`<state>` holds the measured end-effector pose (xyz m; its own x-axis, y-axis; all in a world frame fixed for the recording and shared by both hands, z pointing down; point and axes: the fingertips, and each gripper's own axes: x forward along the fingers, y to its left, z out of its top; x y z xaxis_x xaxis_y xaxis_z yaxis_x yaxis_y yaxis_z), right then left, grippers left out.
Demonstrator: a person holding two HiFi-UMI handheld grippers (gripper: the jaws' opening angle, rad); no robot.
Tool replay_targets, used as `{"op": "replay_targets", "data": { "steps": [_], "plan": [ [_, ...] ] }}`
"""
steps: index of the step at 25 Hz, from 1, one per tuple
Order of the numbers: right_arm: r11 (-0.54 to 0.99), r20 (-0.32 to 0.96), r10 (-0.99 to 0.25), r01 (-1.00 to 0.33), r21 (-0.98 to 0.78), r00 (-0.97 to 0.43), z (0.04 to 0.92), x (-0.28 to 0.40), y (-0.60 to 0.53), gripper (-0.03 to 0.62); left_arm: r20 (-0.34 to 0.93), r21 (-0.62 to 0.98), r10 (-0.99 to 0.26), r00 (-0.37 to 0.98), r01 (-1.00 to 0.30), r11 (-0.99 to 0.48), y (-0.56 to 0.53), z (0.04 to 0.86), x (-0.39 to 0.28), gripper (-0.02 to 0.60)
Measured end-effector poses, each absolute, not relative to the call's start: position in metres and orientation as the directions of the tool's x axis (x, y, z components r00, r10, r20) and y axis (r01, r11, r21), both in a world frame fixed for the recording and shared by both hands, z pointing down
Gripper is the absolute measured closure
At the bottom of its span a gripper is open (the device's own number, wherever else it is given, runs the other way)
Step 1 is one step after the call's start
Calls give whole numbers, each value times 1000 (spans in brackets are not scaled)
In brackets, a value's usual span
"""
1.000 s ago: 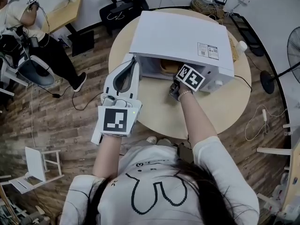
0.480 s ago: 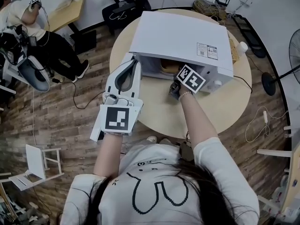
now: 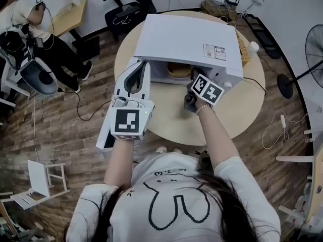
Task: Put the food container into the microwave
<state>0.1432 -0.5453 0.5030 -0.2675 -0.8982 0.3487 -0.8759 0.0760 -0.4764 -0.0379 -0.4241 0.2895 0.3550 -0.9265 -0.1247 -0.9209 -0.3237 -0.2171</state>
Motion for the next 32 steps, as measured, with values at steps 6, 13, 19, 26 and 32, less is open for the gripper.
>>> {"op": "replay_targets", "data": {
  "steps": [6,13,19,26,32],
  "plan": [
    [165,316,-890,-878,-450,-329,475,145,-511,511,-141,-197,-923,357,-924,-327,-424,287,-34,574],
    [271,244,-881,-857,-439,-404,425,143,-477,511,-158,-196,-916,369,-921,-337,-425,284,-26,574],
    [359,178,-878,-857,-370,-444,378,146,-448,513,-169,-214,-903,395,-909,-357,-419,280,-20,574],
    [427,43,-892,-868,-253,-451,322,161,-425,520,-181,-230,-901,394,-908,-351,-422,272,-21,574],
    [422,-49,-906,-904,-64,-420,278,180,-419,557,-197,-241,-885,422,-896,-373,-431,260,-12,574]
  ]
}}
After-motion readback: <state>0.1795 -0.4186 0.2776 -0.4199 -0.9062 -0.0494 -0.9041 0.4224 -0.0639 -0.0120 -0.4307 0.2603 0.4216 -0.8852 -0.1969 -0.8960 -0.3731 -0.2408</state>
